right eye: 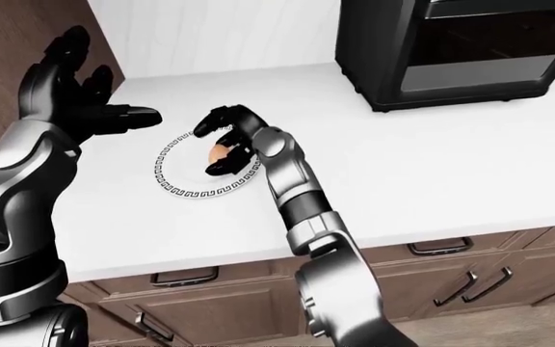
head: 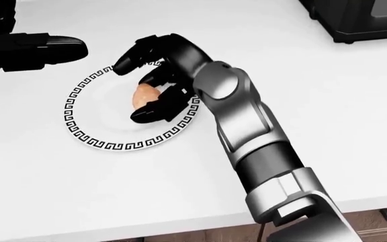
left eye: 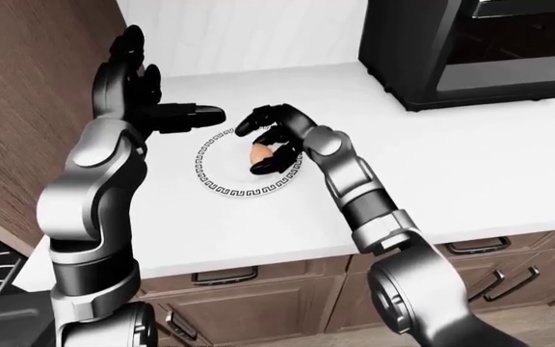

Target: Place the sweet potato on the rack of the oven.

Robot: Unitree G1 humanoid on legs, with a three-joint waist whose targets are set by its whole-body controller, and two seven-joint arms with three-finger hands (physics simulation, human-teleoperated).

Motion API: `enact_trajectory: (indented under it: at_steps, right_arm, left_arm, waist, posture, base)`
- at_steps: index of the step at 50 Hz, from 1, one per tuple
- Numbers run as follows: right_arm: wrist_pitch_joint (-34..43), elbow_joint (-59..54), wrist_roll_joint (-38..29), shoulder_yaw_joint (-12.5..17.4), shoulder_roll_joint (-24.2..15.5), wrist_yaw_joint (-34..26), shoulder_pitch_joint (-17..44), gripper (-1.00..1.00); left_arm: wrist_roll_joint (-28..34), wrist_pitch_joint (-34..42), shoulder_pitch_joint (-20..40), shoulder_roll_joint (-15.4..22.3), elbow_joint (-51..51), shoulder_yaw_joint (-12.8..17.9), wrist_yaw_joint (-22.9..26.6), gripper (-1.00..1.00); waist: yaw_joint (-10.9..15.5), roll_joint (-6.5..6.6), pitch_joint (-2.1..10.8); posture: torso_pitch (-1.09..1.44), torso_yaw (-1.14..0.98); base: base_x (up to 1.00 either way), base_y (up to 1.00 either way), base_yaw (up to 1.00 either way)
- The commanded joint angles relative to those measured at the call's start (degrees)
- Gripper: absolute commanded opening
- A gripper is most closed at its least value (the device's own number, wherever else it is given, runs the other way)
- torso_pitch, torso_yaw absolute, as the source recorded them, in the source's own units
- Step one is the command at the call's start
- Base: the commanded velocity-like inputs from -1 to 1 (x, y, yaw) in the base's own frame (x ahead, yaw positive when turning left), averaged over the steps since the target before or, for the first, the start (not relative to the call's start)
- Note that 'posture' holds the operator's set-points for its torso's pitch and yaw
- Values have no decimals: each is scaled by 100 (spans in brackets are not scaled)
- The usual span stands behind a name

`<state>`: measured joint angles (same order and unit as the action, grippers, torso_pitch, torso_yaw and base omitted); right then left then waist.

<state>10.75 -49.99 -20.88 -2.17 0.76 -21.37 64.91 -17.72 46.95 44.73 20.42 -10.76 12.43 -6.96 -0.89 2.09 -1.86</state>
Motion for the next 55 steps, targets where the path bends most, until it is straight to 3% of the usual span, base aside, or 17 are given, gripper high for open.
enact_trajectory:
  at_steps: [1, 15, 19, 24, 29, 31, 35, 55]
  right_arm:
    - [-107, 198, 3, 27, -20, 8, 234, -15]
    - [63, 363, 75, 62, -36, 20, 412, -29]
    - [169, 481, 95, 65, -63, 0, 474, -58]
    - [200, 521, 116, 72, -83, 0, 514, -58]
    - [286, 575, 114, 80, -100, 38, 600, -91]
    - [310, 595, 115, 90, -109, 82, 613, -82]
    - [414, 671, 137, 113, -148, 127, 695, -100]
    - [797, 810, 573, 286, -417, 443, 1081, -100]
  left_arm:
    - [4, -137, 193, 69, -197, 60, -14, 100]
    - [-3, -147, 177, 60, -204, 57, -10, 100]
    - [-11, -112, 193, 60, -226, 57, -20, 100]
    - [-11, -97, 188, 52, -249, 52, -29, 100]
    - [-9, -99, 191, 56, -243, 58, -27, 100]
    - [-5, -114, 181, 52, -238, 54, -25, 100]
    - [-4, -128, 173, 53, -232, 53, -15, 100]
    - [21, -113, 180, 36, -232, 35, 0, 100]
  waist:
    - [-3, 28, 171]
    - [-1, 25, 158]
    - [0, 25, 150]
    - [1, 20, 140]
    - [1, 20, 143]
    - [3, 21, 143]
    - [6, 21, 138]
    - [16, -1, 126]
  posture:
    - [0, 0]
    - [0, 0]
    - [0, 0]
    - [0, 0]
    - [0, 0]
    - [0, 0]
    - [0, 0]
    - [0, 0]
  base:
    - [0, 0, 0]
    - [0, 0, 0]
    - [0, 0, 0]
    - [0, 0, 0]
    - [0, 0, 0]
    - [0, 0, 0]
    - [0, 0, 0]
    - [0, 0, 0]
